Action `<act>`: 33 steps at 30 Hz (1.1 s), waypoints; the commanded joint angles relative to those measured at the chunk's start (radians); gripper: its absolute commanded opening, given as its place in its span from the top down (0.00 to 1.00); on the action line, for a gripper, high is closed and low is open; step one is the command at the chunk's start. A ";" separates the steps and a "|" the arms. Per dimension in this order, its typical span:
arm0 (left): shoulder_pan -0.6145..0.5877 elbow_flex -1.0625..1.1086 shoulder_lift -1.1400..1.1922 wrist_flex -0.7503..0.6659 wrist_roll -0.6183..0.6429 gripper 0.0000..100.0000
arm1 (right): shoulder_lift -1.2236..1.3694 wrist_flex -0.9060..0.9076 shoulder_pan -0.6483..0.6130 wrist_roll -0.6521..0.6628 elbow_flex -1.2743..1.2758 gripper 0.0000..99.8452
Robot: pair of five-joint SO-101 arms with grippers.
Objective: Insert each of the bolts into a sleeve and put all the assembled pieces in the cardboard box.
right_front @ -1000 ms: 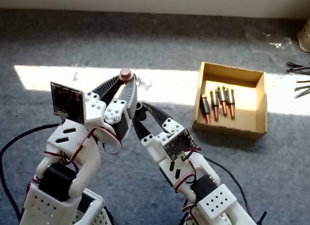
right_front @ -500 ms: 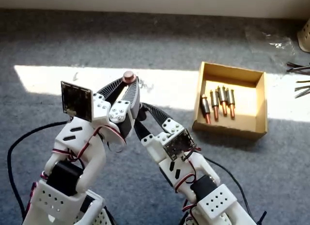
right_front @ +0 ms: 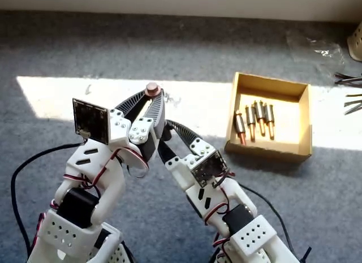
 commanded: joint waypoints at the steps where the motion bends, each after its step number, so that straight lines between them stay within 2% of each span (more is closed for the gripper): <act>1: -0.021 -0.015 -0.015 -0.012 0.078 1.00 | -0.015 -0.044 0.005 0.003 -0.028 1.00; 5: -0.022 -0.019 -0.015 0.008 0.094 1.00 | -0.015 -0.122 0.005 0.003 -0.021 1.00; 11: -0.022 -0.045 -0.015 0.089 0.094 1.00 | -0.015 -0.130 0.010 0.003 -0.019 1.00; 26: -0.002 0.122 -0.015 0.097 0.089 1.00 | -0.015 -0.128 0.013 0.003 -0.027 1.00; 33: 0.028 0.136 -0.016 0.095 -0.002 1.00 | -0.015 -0.128 0.013 0.003 -0.022 1.00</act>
